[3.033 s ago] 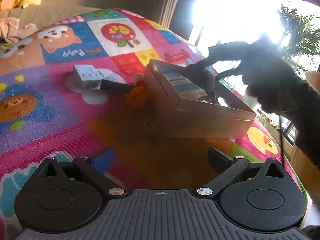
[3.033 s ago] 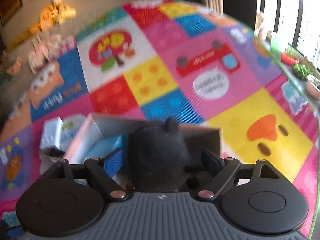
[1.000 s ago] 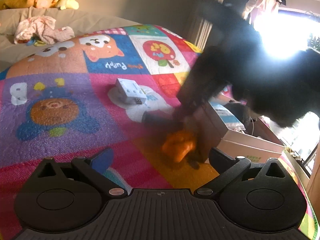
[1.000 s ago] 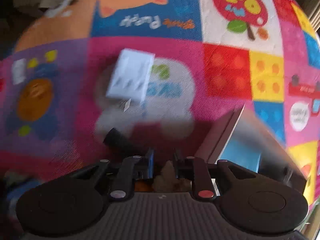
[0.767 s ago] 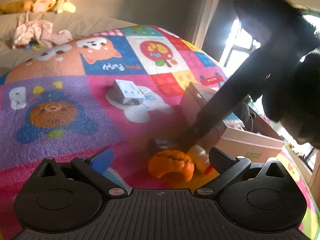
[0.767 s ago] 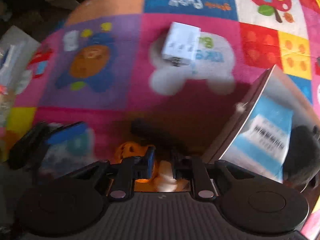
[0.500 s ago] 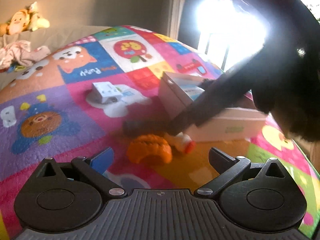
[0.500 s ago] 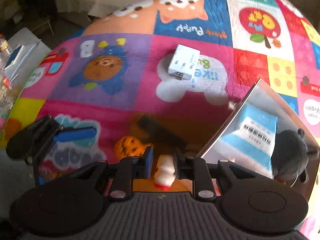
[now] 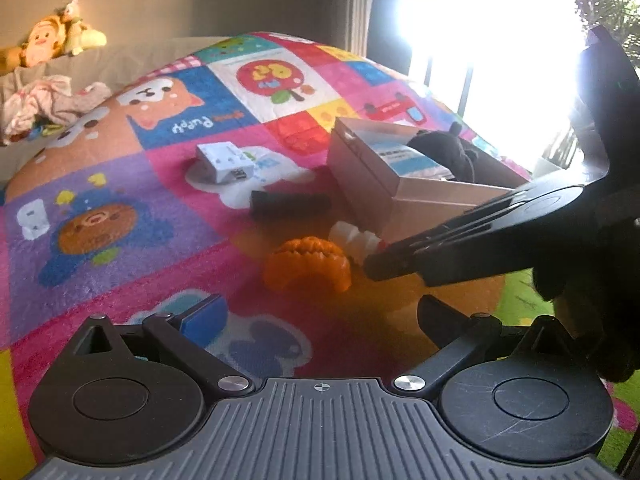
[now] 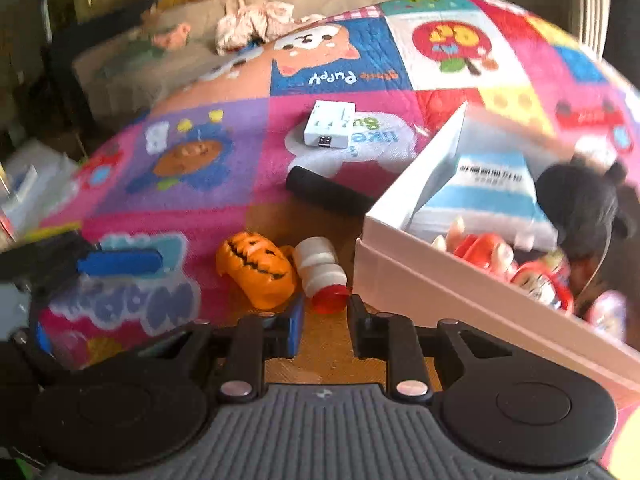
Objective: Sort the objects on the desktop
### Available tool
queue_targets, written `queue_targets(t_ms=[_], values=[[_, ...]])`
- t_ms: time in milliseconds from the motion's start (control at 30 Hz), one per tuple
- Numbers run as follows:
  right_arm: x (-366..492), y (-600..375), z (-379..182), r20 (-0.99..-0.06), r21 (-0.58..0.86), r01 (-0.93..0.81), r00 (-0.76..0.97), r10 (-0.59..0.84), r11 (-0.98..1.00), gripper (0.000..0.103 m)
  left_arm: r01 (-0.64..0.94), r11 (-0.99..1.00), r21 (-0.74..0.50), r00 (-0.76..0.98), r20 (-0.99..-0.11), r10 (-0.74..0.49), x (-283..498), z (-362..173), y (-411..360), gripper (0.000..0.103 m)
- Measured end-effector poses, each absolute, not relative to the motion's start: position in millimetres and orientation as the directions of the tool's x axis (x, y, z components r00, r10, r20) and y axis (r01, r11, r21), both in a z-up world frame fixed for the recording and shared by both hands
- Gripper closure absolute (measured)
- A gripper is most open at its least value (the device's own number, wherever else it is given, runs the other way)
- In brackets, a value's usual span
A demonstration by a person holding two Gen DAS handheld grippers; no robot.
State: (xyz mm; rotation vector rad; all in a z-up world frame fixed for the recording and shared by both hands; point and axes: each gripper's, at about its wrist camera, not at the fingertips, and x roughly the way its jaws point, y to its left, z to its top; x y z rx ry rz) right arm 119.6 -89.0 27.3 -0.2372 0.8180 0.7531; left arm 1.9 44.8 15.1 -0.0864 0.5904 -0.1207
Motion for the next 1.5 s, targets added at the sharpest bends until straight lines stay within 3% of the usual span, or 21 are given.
queue_targets(t_ms=[100,200,400,467,567,667,767,867,933,967,1267,1500], values=[[122.2,-98.9,29.0,-0.731,0.153,-0.654,0.429,0.53,0.741,0.093,0.075,0.992,-0.098,0.824,-0.554,-0.117,1.8,15.2,43.0,0.0],[118.2,-124.6,43.6,-0.705,0.226,-0.634,0.417,0.573,0.74,0.093,0.076,0.994,-0.078,0.824,-0.556,-0.107,2.0,15.7,39.5,0.0],[104.2,-174.5,64.8,-0.679,0.174,-0.575,0.518,0.52,0.799,0.092,0.078,0.996,-0.035,0.826,-0.557,-0.084,12.4,19.2,30.2,0.0],[98.1,-188.9,64.8,-0.665,0.146,-0.547,0.562,0.492,0.824,0.088,0.113,0.994,-0.008,0.828,-0.552,-0.098,19.5,21.6,22.0,0.0],[87.4,-212.9,55.7,-0.646,0.147,-0.495,0.608,0.462,0.857,0.046,0.185,0.981,0.063,0.832,-0.541,-0.122,34.9,24.1,5.5,0.0],[81.6,-233.3,40.4,-0.646,0.201,-0.429,0.618,0.448,0.881,0.045,0.217,0.969,0.115,0.825,-0.552,-0.119,55.3,25.4,-5.3,0.004],[78.3,-247.1,27.8,-0.662,0.225,-0.378,0.617,0.426,0.898,0.045,0.247,0.961,0.127,0.797,-0.59,-0.127,73.8,22.7,-11.6,0.022],[75.5,-249.8,22.7,-0.667,0.232,-0.369,0.613,0.423,0.9,0.043,0.24,0.961,0.14,0.78,-0.617,-0.105,86.2,15.3,-14.4,0.025],[73.7,-247.1,22.8,-0.661,0.231,-0.378,0.615,0.43,0.897,0.039,0.241,0.96,0.144,0.775,-0.623,-0.101,86.5,12.3,-14.9,0.038],[73.0,-245.2,23.1,-0.657,0.23,-0.383,0.617,0.433,0.895,0.038,0.246,0.958,0.144,0.779,-0.618,-0.107,83.4,12.7,-15.0,0.052],[63.3,-196.1,24.5,-0.655,0.128,-0.518,0.596,0.465,0.845,0.037,0.193,0.98,0.039,0.83,-0.538,-0.143,4.3,41.6,10.7,0.051],[58.8,-123.2,32.4,-0.646,0.038,-0.715,0.515,0.563,0.698,0.033,-0.013,1.0,0.021,0.785,-0.619,0.024,-30.1,22.4,61.6,0.051]])
